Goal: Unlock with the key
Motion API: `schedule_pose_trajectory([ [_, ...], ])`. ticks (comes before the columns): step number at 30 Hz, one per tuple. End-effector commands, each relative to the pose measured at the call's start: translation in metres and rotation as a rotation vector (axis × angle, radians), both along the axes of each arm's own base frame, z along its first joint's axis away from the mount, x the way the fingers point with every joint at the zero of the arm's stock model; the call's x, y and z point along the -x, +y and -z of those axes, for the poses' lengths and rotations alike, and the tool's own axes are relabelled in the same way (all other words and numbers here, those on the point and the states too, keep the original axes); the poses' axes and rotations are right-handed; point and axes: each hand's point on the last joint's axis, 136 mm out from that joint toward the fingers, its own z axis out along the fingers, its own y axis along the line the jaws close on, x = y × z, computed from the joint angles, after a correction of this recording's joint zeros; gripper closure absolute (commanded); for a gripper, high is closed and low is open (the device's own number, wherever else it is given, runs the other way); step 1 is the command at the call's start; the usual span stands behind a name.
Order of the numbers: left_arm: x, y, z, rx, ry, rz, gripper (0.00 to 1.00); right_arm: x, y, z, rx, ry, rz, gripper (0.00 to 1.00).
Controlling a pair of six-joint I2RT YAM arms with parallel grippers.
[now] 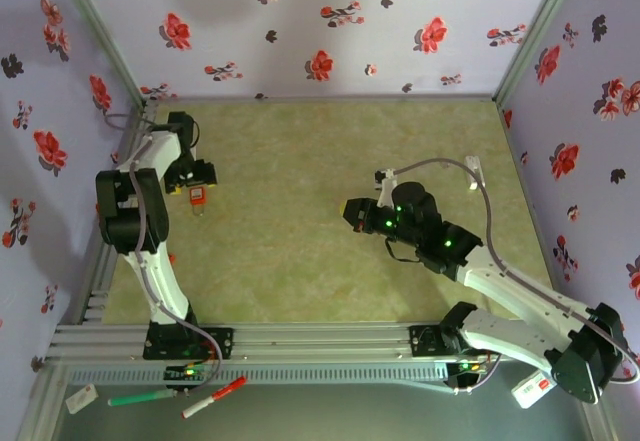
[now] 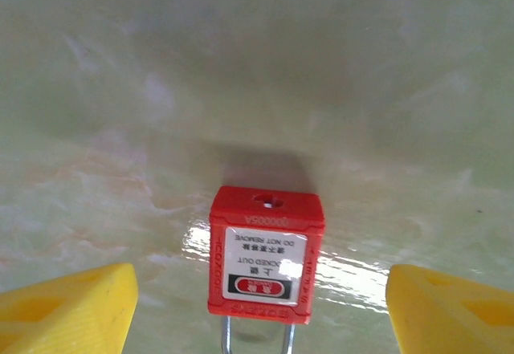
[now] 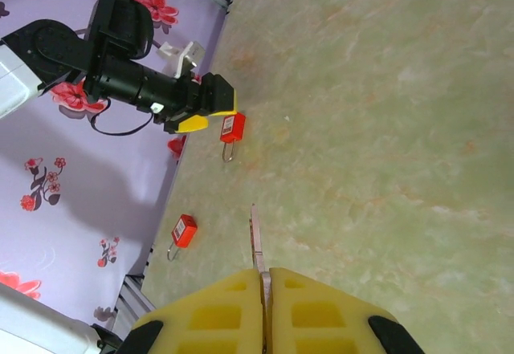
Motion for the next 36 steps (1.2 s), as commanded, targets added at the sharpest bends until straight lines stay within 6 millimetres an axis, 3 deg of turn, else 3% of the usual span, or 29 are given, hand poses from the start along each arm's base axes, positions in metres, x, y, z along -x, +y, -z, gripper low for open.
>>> schedule_pose_trajectory([
  [1,0.003,0.003,0.009,0.014,0.040,0.011,0.20,0.002,-0.003,0.006,0.021,-0.006,0.006,1.00],
  [11,0.005,0.003,0.031,0.022,0.083,0.012,0.25,0.005,-0.008,0.008,0.021,-0.007,0.017,1.00],
  [24,0.006,-0.006,0.041,0.074,0.093,0.020,0.45,0.006,-0.011,0.010,0.027,-0.001,0.024,1.00],
  [31,0.007,-0.023,0.035,0.104,0.073,0.064,0.61,0.005,-0.020,0.016,0.080,0.008,0.058,1.00],
  [36,0.000,-0.057,0.014,0.161,0.003,0.158,0.71,0.004,-0.040,0.024,0.177,0.040,0.104,1.00],
])
